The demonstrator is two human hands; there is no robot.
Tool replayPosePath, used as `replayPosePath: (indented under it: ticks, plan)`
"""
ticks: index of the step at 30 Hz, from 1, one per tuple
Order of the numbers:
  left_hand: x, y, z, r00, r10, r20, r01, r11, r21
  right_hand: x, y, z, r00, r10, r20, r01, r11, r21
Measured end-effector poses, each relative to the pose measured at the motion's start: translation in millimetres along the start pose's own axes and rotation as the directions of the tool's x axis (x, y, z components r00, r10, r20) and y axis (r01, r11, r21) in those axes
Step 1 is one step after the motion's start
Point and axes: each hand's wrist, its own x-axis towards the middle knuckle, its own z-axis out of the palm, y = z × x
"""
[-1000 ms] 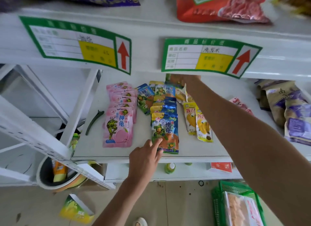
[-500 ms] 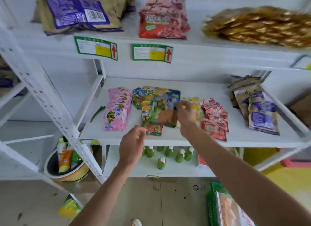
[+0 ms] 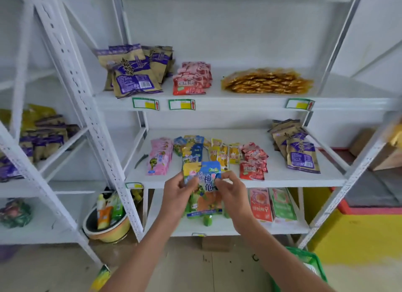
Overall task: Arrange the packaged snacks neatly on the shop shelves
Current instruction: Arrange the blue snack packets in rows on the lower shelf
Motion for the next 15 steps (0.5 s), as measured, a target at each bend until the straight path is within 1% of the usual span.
replayPosePath:
  ticks: [2, 4, 6, 8, 10, 12, 15]
  plan:
    - [-8.0, 5.0, 4.3, 0.998, 0.058, -0.016, -0.056, 0.993, 0.103, -10.1, -2.4, 0.3, 0.999, -0.023, -0.048, 0.022, 0.999, -0.034]
    - [-11.7, 6.6, 6.8, 0.997, 0.071, -0.034, -0.064, 0.981, 0.183, -19.1, -2.6, 5.8, 0.997, -0.025, -0.078, 0.02, 0.998, -0.059]
    - [-12.4, 5.0, 6.4, 0.995, 0.077, -0.056, -0.063, 0.972, 0.228, -22.1, 0.2, 11.6, 0.992, -0.086, -0.092, 0.077, 0.992, -0.1]
    - [-13.6, 9.2, 4.6, 0.995, 0.075, -0.07, -0.06, 0.979, 0.197, -20.8, -0.1, 16.4, 0.988, -0.138, -0.073, 0.128, 0.983, -0.134]
    - [-14.0, 8.2, -1.7, 0.996, 0.041, -0.078, -0.033, 0.994, 0.104, -20.0, 1.0, 17.7, 0.989, -0.136, -0.054, 0.129, 0.984, -0.123]
    - [-14.7, 9.3, -11.2, 0.996, 0.05, -0.07, -0.045, 0.996, 0.078, -19.3, 1.1, 17.8, 0.992, -0.119, -0.049, 0.116, 0.991, -0.072]
    - [-9.3, 17.2, -22.7, 0.999, 0.04, -0.018, -0.039, 0.999, 0.019, -15.2, -1.4, 14.8, 0.997, -0.067, -0.044, 0.068, 0.998, 0.014]
